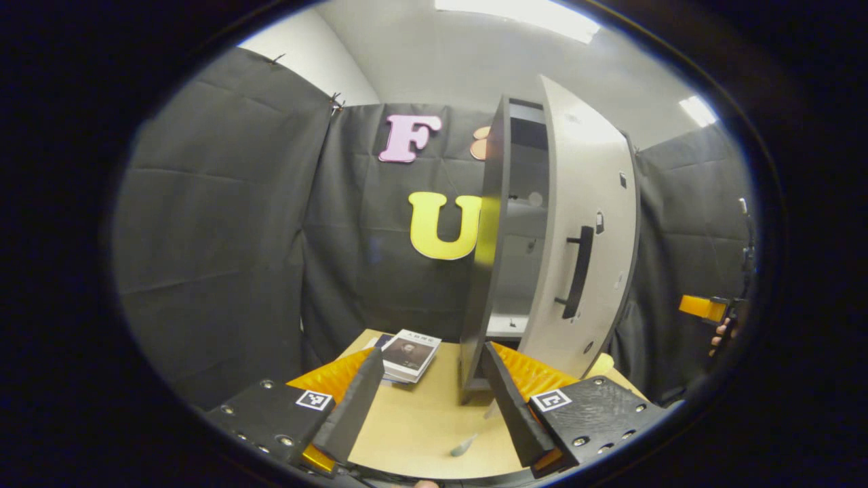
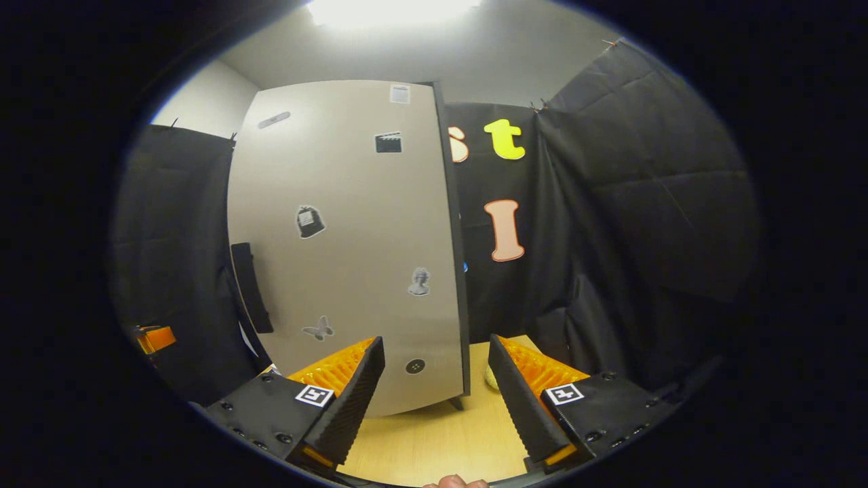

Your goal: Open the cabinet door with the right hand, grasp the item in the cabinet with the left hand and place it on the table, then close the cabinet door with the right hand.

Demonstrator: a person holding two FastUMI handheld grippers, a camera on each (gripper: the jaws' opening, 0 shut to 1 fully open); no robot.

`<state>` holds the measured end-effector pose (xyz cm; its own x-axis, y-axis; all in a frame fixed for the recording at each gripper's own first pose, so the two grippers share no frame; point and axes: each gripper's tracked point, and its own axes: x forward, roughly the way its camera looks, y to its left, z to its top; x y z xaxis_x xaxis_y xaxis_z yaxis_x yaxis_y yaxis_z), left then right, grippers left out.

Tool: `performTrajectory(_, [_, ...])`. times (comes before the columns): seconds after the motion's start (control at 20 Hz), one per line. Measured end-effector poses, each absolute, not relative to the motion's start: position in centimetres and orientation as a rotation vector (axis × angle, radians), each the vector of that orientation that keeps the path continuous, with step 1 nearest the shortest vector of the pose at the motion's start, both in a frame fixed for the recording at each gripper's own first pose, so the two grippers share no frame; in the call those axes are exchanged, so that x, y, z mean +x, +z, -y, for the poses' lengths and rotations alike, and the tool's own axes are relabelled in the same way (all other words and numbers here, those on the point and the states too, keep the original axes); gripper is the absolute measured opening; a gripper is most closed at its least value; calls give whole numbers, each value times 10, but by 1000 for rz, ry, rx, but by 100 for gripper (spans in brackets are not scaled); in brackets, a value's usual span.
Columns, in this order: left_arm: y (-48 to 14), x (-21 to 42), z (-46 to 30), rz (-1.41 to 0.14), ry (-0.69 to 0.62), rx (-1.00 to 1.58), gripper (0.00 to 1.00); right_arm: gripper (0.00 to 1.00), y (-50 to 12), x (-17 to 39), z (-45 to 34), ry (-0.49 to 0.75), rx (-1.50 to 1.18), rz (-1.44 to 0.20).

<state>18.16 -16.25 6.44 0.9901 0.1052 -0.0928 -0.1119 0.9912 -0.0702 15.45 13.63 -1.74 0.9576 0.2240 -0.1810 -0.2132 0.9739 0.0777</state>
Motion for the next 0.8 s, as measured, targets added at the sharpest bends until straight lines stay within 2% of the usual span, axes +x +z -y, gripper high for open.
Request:
performTrajectory(0.05, [70, 183, 173, -75, 110, -67, 89, 97, -14, 157, -125, 220, 56, -189])
performTrajectory(0.1, [76, 182, 182, -57, 110, -58, 93, 97, -12, 161, -110, 212, 45, -181])
performTrajectory(0.15, [82, 182, 192, -40, 110, -48, 89, 97, -11, 164, -95, 198, 28, -171])
performTrajectory(0.35, [86, 179, 234, -16, 137, -16, 90, 98, -7, 179, -41, 150, 11, -132])
performTrajectory(0.4, [87, 180, 243, -16, 152, -15, 88, 97, -6, 181, -31, 143, 12, -122])
performTrajectory(0.55, [88, 171, 271, -7, 188, -19, 90, 97, -5, 186, -14, 171, -11, -78])
performTrajectory(0.8, [76, 153, 294, -33, 217, -76, 88, 97, -22, 195, -7, 257, -8, -90])
